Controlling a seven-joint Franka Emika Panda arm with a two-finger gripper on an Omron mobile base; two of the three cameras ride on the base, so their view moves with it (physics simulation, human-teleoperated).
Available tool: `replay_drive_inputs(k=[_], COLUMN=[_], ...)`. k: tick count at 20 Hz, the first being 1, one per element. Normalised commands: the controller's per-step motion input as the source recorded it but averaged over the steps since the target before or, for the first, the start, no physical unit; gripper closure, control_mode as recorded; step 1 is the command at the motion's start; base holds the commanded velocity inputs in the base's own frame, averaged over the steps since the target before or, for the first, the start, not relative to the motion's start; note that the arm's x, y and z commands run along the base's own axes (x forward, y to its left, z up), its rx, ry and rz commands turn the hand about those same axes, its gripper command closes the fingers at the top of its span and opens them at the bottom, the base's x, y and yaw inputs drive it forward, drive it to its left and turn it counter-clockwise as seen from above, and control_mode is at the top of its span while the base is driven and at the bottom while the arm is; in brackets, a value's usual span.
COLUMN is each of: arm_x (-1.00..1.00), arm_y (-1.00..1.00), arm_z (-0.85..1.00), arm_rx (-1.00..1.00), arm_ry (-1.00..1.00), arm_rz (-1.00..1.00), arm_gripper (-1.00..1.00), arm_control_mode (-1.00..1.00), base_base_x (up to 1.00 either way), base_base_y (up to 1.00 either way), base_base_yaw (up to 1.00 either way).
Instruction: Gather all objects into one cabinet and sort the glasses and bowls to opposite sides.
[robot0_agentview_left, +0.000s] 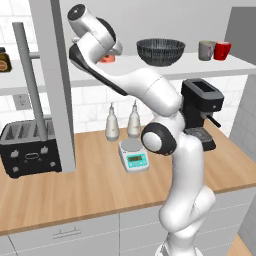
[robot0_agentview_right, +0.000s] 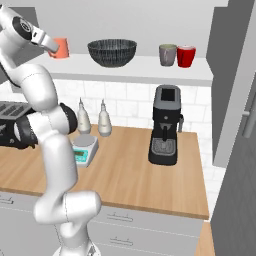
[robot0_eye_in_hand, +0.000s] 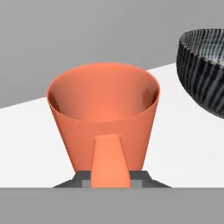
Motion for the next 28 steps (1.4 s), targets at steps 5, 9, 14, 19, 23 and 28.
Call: replay_drive_inputs(k=[5,9,14,19,23,28], arm_x=[-0.82,-0.96,-1.00,-0.80,-0.59,-0.29], arm_y=[-0.43,-0.59,-0.61,-0.71,-0.76,-0.53], arm_z=[-0.21,-0.50,-0.29,0.00,0.00,0.32], arm_rx=[0.00,0.02,0.03,0.10,0.15,0.11], arm_ry=[-0.15,-0.23,-0.32,-0.21,-0.07,0.00], arm_rz=[0.02,0.00,0.00,0.03,0.08,0.06], arm_gripper=[1.00,1.00,1.00,1.00,1.00,1.00], arm_control_mode=[-1.00,-1.00,-1.00,-1.00,-1.00,-1.00], base_base_x=[0.00,0.00,0.00,0.00,0.00,0.00], base_base_y=[0.00,0.00,0.00,0.00,0.00,0.00], base_base_yaw=[0.00,0.00,0.00,0.00,0.00,0.00])
